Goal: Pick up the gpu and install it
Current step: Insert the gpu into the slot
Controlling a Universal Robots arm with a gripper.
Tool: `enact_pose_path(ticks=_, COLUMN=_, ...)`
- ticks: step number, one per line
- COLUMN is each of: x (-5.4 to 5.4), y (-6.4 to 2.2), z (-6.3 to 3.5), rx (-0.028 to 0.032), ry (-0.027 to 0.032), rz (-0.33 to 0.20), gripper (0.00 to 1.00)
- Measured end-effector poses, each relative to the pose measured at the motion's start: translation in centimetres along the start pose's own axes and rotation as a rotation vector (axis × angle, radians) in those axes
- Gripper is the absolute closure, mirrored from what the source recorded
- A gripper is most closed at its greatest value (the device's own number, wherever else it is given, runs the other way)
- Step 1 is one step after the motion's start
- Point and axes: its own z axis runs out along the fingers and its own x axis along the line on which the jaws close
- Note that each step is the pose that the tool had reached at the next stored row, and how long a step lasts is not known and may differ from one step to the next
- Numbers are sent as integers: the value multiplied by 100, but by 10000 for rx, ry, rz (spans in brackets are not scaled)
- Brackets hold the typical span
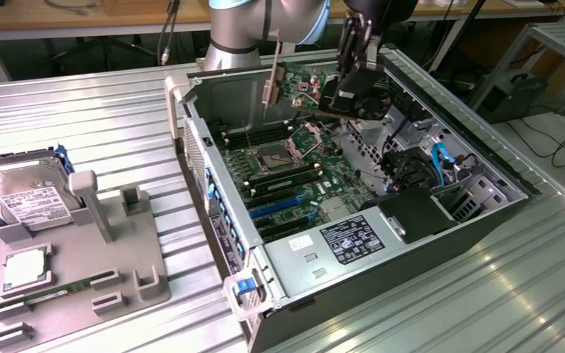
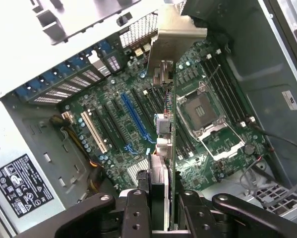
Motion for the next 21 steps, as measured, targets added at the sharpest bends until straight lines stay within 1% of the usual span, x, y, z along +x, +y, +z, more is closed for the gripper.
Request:
enact_pose_path(ticks=7, x=0, y=0, z=3, rx=-26, ry=32, rz=-1282, gripper=73)
enact_pose_path(ticks=12, x=0, y=0, z=5, rx=-42, ry=52, rz=-2094, gripper=73)
enact_pose_path(ticks=15, x=0, y=0, z=7, rx=-57, ry=68, rz=-2804, gripper=73)
enact_pose_path(ticks=21, x=0, y=0, z=10, rx=-76, ry=91, rz=-3773, gripper=73)
